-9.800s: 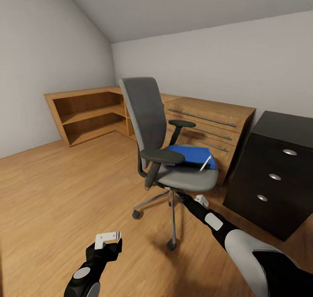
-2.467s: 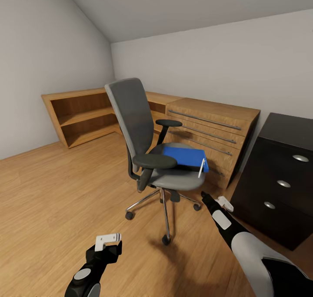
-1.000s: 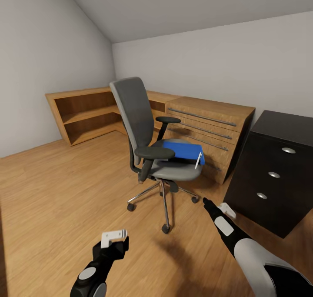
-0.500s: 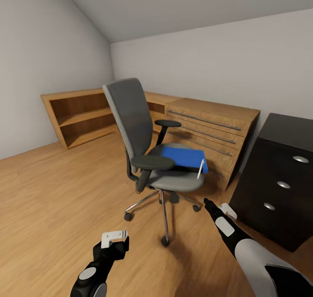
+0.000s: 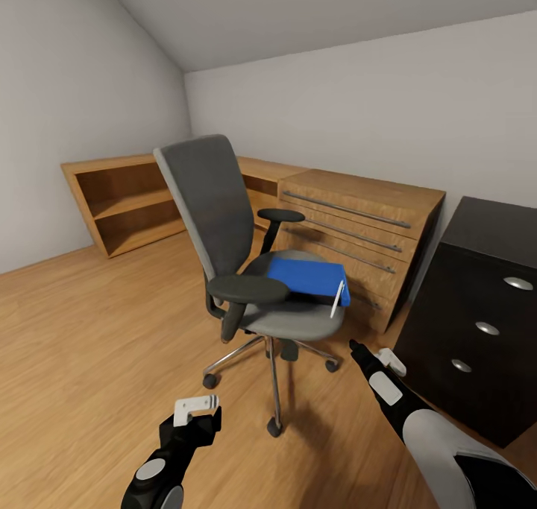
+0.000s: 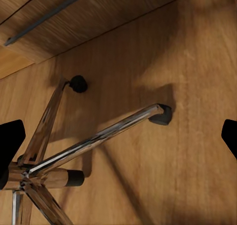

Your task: In the bedroom, organize the workspace by keeping the computer under the desk, ensuring the monitor is on the desk, placing the keyboard on the desk next to the monitor, placing the mouse on the desk next to the keyboard, moving the folder from the swivel chair onto the desk next to the mouse, stacking the notebook on top of the folder with the pen on top of the notebook, and positioning the swivel chair next to the desk.

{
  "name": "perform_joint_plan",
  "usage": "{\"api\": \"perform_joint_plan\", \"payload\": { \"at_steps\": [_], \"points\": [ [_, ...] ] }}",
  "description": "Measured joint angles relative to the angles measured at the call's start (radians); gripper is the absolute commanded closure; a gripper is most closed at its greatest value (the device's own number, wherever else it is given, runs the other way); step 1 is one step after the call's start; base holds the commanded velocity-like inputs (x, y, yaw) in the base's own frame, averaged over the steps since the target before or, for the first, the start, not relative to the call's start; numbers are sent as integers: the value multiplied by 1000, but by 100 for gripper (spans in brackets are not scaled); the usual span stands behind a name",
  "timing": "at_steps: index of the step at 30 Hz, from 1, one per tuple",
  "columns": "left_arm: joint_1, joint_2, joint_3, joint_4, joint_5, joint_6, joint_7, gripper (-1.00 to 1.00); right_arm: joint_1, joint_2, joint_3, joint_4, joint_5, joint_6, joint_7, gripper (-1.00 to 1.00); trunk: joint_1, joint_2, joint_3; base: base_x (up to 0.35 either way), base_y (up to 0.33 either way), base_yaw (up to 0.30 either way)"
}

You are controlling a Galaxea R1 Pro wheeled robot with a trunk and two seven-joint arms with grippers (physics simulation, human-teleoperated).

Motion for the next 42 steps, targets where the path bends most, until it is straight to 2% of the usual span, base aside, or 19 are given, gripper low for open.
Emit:
{"api": "perform_joint_plan", "payload": {
  "at_steps": [13,20,29,33,35,42],
  "points": [
    [0,0,0,1,0,0,0,-100,0,-2,0,-5,0,0,-1,-100,0,0,0,1,-1,0],
    [0,0,0,1,1,0,0,-100,4,-3,1,-49,0,0,-1,-100,0,0,0,0,0,0],
    [0,0,1,1,1,0,0,-100,50,-5,1,-149,0,3,-2,-100,0,0,0,0,0,0],
    [0,0,1,1,0,0,0,-100,95,-4,1,-216,0,6,-3,-100,0,0,0,0,0,0],
    [0,0,2,1,0,0,0,-100,130,-3,1,-284,-1,9,-3,-100,0,0,0,0,0,0],
    [0,0,2,1,-1,0,0,-100,163,1,3,-332,-3,12,-3,-100,0,0,0,0,0,0]
  ]
}}
